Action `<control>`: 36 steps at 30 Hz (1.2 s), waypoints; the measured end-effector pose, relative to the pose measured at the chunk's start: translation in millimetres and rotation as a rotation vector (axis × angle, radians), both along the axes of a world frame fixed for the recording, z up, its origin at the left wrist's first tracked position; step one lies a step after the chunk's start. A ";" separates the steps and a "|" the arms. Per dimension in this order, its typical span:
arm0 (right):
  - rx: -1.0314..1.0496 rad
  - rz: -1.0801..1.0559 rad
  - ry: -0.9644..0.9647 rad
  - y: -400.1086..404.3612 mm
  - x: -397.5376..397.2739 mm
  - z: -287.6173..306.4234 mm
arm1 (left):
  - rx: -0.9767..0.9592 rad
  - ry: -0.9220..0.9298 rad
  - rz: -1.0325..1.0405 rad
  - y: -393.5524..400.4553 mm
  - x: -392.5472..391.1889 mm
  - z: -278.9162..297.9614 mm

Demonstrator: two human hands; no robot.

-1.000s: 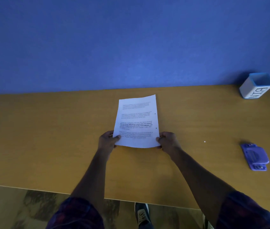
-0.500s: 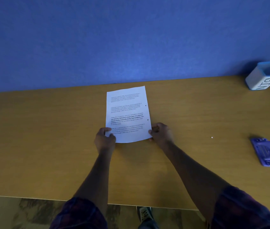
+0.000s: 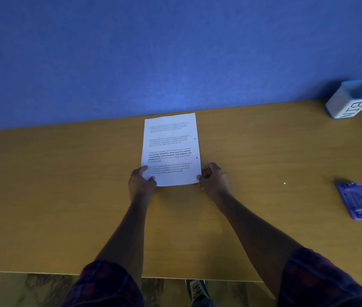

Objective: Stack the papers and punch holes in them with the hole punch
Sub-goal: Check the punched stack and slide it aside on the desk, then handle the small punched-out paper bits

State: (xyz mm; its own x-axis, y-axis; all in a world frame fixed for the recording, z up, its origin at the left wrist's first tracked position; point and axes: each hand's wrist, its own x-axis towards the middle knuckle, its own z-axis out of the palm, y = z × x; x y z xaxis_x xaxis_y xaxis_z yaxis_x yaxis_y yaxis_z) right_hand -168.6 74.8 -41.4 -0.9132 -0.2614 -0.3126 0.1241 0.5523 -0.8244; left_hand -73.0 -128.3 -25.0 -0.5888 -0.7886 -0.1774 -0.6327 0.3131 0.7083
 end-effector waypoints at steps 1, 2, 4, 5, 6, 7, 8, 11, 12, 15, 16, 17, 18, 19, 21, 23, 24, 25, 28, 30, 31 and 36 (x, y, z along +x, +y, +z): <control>0.006 0.002 0.011 -0.3 0.6 -0.1 | 0.001 -0.010 -0.015 -0.9 -0.2 -0.4; 0.019 0.006 0.028 -0.3 1.1 0.2 | 0.002 -0.018 -0.030 -1.4 -0.4 -0.6; 0.053 0.017 0.078 0.0 1.6 1.3 | 0.007 -0.023 -0.060 -1.6 0.2 -0.9; 0.072 0.024 0.112 0.4 2.0 2.0 | 0.005 -0.028 -0.080 -1.4 0.9 -1.1; 0.093 0.034 0.144 0.9 2.8 3.1 | -0.016 -0.045 -0.105 -0.5 2.0 -0.7; 0.117 0.051 0.173 1.5 4.0 4.5 | -0.061 -0.079 -0.130 1.0 3.8 -0.1; 0.146 0.075 0.202 2.0 5.1 6.2 | -0.122 -0.131 -0.150 3.5 5.6 1.2; 0.226 0.170 0.302 6.1 7.8 9.3 | -0.302 -0.249 -0.201 12.3 11.3 1.7; 0.240 0.212 0.347 8.0 8.4 8.8 | -0.341 -0.257 -0.216 15.0 13.2 0.3; 0.318 0.359 0.445 13.8 8.1 3.6 | -0.401 -0.265 -0.257 21.6 17.3 -5.1; 0.356 0.396 0.462 15.1 7.9 2.7 | -0.409 -0.274 -0.268 23.5 17.5 -6.2; 0.390 0.428 0.480 16.1 8.0 2.5 | -0.408 -0.287 -0.279 25.1 17.0 -6.9; 0.415 0.456 0.496 16.7 8.0 3.0 | -0.403 -0.299 -0.288 26.8 16.0 -6.6; 0.433 0.481 0.506 17.2 8.0 4.0 | -0.397 -0.310 -0.296 28.4 15.1 -6.0; 0.456 0.536 0.499 18.9 7.7 7.3 | -0.408 -0.338 -0.306 30.6 13.5 -3.8; 0.451 0.576 0.500 23.7 7.9 10.3 | -0.442 -0.372 -0.326 33.8 12.9 -1.1; 0.431 0.580 0.511 27.6 8.6 11.5 | -0.467 -0.381 -0.342 36.5 13.7 0.2; 0.407 0.576 0.526 32.4 9.7 12.7 | -0.496 -0.381 -0.363 40.3 14.4 1.2; 0.365 0.546 0.572 50.9 13.1 16.3 | -0.571 -0.342 -0.464 58.9 16.1 3.8; 0.368 0.527 0.610 66.3 14.9 19.0 | -0.590 -0.289 -0.532 76.5 15.1 3.9; 0.372 0.519 0.622 74.5 15.9 20.3 | -0.596 -0.259 -0.563 86.2 14.2 4.3; 0.393 0.480 0.679 116.2 21.3 27.3 | -0.586 -0.124 -0.686 141.6 3.1 14.6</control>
